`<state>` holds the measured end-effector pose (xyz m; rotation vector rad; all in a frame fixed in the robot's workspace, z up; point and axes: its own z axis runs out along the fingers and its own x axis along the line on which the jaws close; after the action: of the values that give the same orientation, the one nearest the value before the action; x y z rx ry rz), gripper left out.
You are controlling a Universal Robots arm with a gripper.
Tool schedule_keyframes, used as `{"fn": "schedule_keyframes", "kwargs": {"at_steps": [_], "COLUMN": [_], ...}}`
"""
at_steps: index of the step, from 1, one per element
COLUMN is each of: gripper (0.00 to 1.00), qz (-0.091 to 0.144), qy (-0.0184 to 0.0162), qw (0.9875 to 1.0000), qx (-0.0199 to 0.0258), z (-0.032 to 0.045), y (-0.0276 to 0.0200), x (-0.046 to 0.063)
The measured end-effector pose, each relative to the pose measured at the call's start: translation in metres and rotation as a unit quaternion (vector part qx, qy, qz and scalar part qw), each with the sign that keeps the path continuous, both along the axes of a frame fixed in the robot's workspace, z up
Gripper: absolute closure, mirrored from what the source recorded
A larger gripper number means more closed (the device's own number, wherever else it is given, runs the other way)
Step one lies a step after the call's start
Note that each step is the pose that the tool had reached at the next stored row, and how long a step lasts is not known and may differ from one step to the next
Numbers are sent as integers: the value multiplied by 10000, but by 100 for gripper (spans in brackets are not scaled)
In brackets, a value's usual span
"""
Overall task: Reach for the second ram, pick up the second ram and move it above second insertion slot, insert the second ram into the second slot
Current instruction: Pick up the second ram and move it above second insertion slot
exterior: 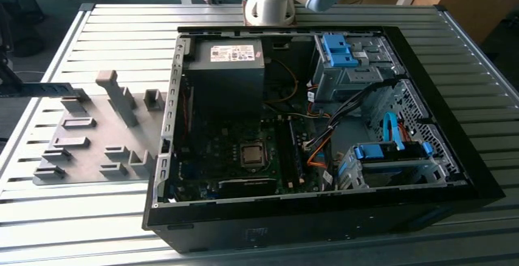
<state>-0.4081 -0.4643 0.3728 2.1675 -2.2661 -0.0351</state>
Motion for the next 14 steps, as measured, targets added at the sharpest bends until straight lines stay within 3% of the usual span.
{"fn": "schedule_keyframes", "kwargs": {"at_steps": [5,14], "gripper": [86,86], "qz": [1,141], "qy": [-1,0], "qw": [10000,9999], "qx": [0,0], "z": [113,152], "y": [0,6], "x": [0,0]}}
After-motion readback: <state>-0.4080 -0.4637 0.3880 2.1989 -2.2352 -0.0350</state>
